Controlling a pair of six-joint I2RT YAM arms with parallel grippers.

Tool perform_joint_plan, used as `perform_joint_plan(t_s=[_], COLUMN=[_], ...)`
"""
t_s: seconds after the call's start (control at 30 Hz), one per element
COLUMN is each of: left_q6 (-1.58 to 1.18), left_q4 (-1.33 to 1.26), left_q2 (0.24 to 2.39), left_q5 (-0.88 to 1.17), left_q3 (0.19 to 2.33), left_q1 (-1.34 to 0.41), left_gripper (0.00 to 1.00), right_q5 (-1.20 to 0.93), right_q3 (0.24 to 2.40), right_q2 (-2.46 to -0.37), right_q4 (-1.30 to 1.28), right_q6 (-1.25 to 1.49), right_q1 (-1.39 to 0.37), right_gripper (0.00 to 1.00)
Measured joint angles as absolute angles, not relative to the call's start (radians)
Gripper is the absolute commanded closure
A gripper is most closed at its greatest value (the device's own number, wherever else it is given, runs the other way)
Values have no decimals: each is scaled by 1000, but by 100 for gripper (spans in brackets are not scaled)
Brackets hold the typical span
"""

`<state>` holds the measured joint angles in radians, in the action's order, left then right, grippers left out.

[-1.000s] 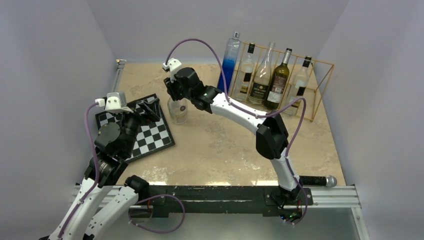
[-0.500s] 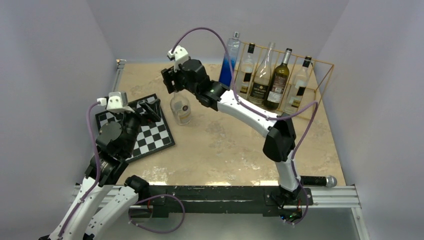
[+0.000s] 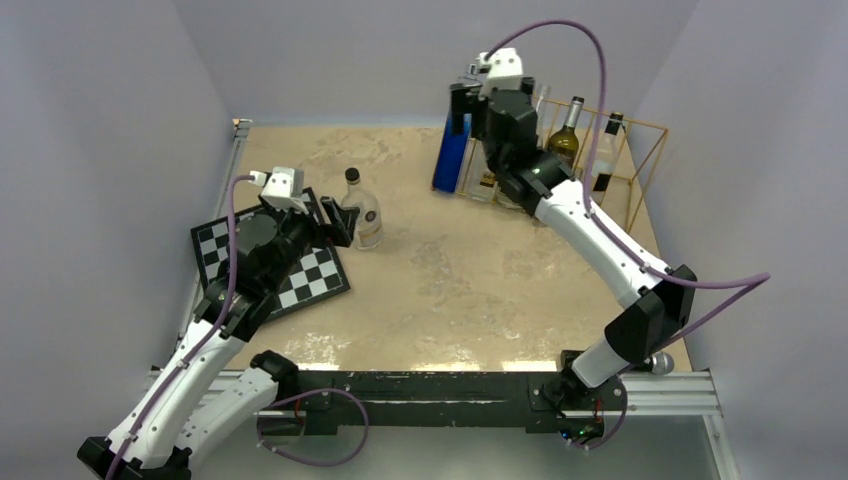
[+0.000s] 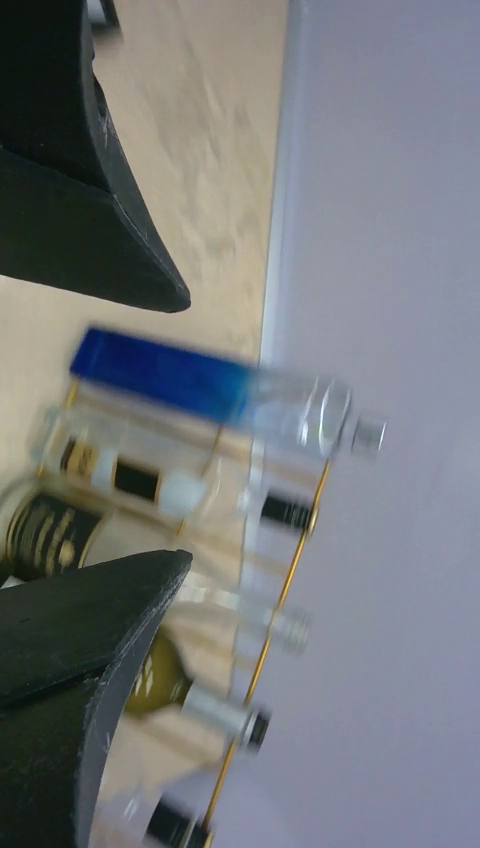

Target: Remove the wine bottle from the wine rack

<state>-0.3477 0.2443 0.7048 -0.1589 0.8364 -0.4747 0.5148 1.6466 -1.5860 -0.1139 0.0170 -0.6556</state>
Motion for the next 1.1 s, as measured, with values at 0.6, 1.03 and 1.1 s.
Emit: perform_joint_plan(t_s=[0.6,1.03,1.1], left_q6=[-347,-347,-347], left_q4=[241,239,238], left_q2=[706,706,707], left_q5=[36,69,73], left_q3=[842,842,843], left_q1=[-475,-475,-475], left_gripper=[1,1,2], right_q5=[542,415,404], right_q3=[1638,1761,1786], right_q2=[-1729,-1927,-1961], right_q4=[-341,-349,-351], right_q6=[59,135,135], right_q1=[-43,84,92], right_gripper=[27,33,34])
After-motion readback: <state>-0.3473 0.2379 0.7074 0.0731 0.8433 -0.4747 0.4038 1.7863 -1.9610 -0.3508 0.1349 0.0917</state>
